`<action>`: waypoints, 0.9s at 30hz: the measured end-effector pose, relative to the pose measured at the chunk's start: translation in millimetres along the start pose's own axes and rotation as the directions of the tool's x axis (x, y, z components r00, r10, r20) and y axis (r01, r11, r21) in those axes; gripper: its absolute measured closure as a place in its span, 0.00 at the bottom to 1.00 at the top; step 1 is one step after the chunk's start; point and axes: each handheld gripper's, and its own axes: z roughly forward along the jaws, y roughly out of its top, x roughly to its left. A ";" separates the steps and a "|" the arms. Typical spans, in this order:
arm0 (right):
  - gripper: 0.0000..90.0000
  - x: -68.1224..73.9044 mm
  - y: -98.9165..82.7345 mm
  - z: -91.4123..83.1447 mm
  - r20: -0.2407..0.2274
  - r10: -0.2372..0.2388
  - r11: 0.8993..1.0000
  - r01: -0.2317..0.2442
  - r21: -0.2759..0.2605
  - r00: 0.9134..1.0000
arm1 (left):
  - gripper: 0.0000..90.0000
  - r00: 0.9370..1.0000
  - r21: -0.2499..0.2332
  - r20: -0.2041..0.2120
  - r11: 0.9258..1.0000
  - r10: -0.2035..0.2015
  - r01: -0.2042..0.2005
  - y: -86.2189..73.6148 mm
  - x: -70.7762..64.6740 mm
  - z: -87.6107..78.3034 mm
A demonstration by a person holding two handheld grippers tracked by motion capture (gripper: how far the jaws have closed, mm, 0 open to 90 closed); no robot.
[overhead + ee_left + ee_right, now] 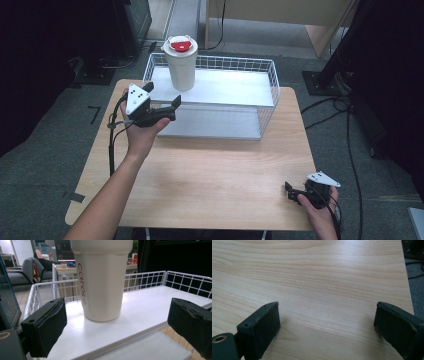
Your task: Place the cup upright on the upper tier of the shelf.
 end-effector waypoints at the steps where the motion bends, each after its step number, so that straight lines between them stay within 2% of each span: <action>1: 0.07 0.0 -0.1 0.0 0.000 -0.001 1.000 0.001 -0.001 1.000 | 0.03 1.000 0.003 0.001 1.000 0.002 -0.002 -3.4 1.0 -4.1; 11: 0.07 0.0 0.0 0.0 -0.001 -0.002 1.000 0.002 0.000 1.000 | 0.03 1.000 0.005 0.002 1.000 0.003 -0.003 -21.9 3.0 -31.2; 15: 0.07 0.0 0.0 0.0 0.000 -0.001 1.000 0.001 -0.001 1.000 | 0.03 1.000 0.010 0.004 1.000 -0.011 0.011 -30.8 5.5 -43.4; 19: 0.07 -0.1 0.0 0.2 0.000 -0.001 1.000 0.001 -0.002 1.000 | 0.03 1.000 0.024 -0.004 1.000 -0.007 0.007 -41.5 9.0 -55.2; 27: 0.07 -0.1 0.0 0.1 0.000 -0.003 1.000 0.003 -0.001 1.000 | 0.02 0.999 0.056 -0.024 0.998 -0.023 0.025 -62.7 19.3 -77.1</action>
